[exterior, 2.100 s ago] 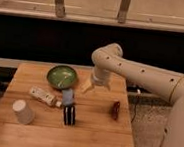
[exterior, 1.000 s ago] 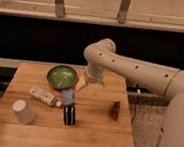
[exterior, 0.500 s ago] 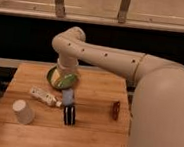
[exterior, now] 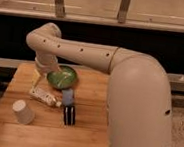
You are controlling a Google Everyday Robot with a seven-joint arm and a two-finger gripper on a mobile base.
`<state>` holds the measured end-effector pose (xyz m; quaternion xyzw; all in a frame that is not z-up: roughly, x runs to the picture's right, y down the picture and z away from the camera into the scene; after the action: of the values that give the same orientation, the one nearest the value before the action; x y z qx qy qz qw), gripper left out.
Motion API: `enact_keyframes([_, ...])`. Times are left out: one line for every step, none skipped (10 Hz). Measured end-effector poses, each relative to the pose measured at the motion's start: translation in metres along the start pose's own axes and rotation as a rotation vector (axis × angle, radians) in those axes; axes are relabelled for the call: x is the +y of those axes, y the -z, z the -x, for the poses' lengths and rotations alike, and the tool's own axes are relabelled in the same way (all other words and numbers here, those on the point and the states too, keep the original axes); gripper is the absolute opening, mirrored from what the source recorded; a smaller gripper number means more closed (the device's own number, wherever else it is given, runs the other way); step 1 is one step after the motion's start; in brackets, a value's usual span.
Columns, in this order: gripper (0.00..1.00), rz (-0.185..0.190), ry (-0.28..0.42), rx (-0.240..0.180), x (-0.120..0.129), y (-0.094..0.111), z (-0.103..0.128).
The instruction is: Place the ceramic cup over the eraser
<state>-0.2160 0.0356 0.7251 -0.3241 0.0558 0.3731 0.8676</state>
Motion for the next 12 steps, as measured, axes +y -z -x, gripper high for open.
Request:
enact_keyframes([0.8,0.002,0.003,0.0,0.002,0.0,0.001])
enact_keyframes([0.8,0.002,0.002,-0.001,0.001,0.0,0.001])
enact_keyframes([0.8,0.002,0.0,-0.001,0.0,0.0,0.0])
enact_keyframes([0.8,0.002,0.001,-0.002,0.001,-0.001,0.001])
enact_keyframes([0.8,-0.001,0.011,-0.004,0.005,-0.001,0.003])
enact_keyframes([0.8,-0.003,0.032,-0.005,0.014,0.0,0.007])
enact_keyframes([0.8,-0.003,0.068,-0.004,0.031,-0.001,0.012])
enact_keyframes([0.8,-0.002,0.112,-0.004,0.053,0.0,0.016])
enact_keyframes([0.8,0.0,0.147,-0.002,0.07,-0.001,0.02])
enact_keyframes([0.8,0.004,0.182,-0.003,0.085,-0.001,0.025])
enact_keyframes([0.8,0.017,0.236,0.002,0.106,-0.006,0.032])
enact_keyframes([0.8,0.028,0.272,0.01,0.117,-0.012,0.037])
